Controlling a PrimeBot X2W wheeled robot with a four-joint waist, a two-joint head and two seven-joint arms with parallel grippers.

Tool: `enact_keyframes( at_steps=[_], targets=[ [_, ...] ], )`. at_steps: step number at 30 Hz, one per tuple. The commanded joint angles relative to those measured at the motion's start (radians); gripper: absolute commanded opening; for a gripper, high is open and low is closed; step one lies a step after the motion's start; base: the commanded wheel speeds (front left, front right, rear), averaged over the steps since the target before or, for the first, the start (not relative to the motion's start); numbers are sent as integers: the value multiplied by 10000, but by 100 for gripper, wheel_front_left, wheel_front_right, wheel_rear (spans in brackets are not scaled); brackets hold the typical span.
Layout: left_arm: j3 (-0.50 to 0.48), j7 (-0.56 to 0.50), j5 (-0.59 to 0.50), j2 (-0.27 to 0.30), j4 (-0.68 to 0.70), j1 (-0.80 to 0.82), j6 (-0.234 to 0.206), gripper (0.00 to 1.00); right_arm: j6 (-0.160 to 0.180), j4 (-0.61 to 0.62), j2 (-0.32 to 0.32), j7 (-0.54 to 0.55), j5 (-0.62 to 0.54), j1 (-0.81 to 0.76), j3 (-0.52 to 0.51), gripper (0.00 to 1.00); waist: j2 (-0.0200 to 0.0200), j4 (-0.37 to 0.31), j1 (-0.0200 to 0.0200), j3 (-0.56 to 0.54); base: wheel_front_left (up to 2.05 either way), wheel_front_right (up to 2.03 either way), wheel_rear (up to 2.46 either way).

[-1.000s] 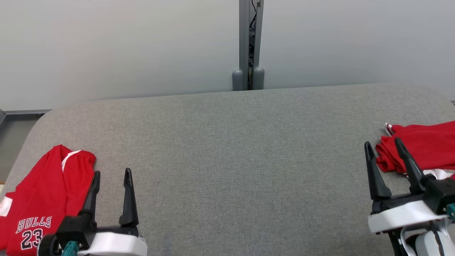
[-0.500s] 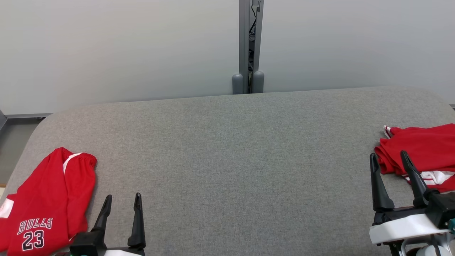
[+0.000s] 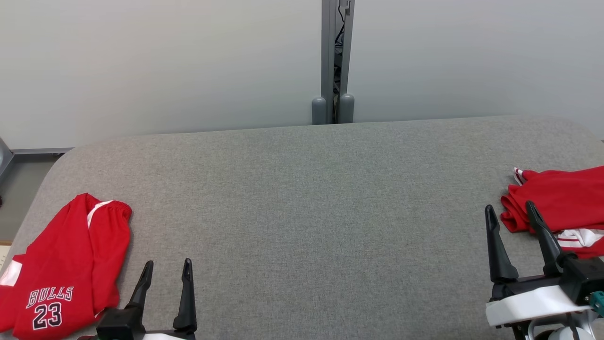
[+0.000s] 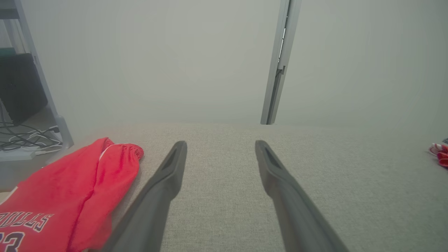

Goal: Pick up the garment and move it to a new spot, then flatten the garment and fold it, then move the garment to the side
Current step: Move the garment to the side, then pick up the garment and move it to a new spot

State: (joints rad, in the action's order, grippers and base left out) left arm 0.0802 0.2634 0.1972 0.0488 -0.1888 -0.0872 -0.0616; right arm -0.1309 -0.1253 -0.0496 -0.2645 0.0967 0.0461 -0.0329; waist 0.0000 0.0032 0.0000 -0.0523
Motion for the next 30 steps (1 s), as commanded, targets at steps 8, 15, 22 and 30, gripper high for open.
enact_keyframes(
  at_steps=[8, 15, 22, 30],
  targets=[
    [-3, 3, 83, 39, -2, 93, 11, 100, 2, -111, -32, -2, 218, -119, -58, 100, 0, 87, 0, -34, 0, 0, 0],
    [66, 3, 22, 41, -16, 140, 76, 100, 2, -156, -31, -2, 261, -223, -30, 100, 0, 409, 0, 38, 0, 0, 0],
    [52, 3, -175, 39, 44, 219, 155, 100, 2, -123, -35, -2, 479, -331, 235, 100, 0, 1393, 0, 131, 0, 0, 0],
    [-152, 3, -408, 41, 109, 329, 290, 100, 2, -94, -35, -2, 1015, -257, 625, 100, 0, 3330, 0, 80, 0, 0, 0]
  ],
)
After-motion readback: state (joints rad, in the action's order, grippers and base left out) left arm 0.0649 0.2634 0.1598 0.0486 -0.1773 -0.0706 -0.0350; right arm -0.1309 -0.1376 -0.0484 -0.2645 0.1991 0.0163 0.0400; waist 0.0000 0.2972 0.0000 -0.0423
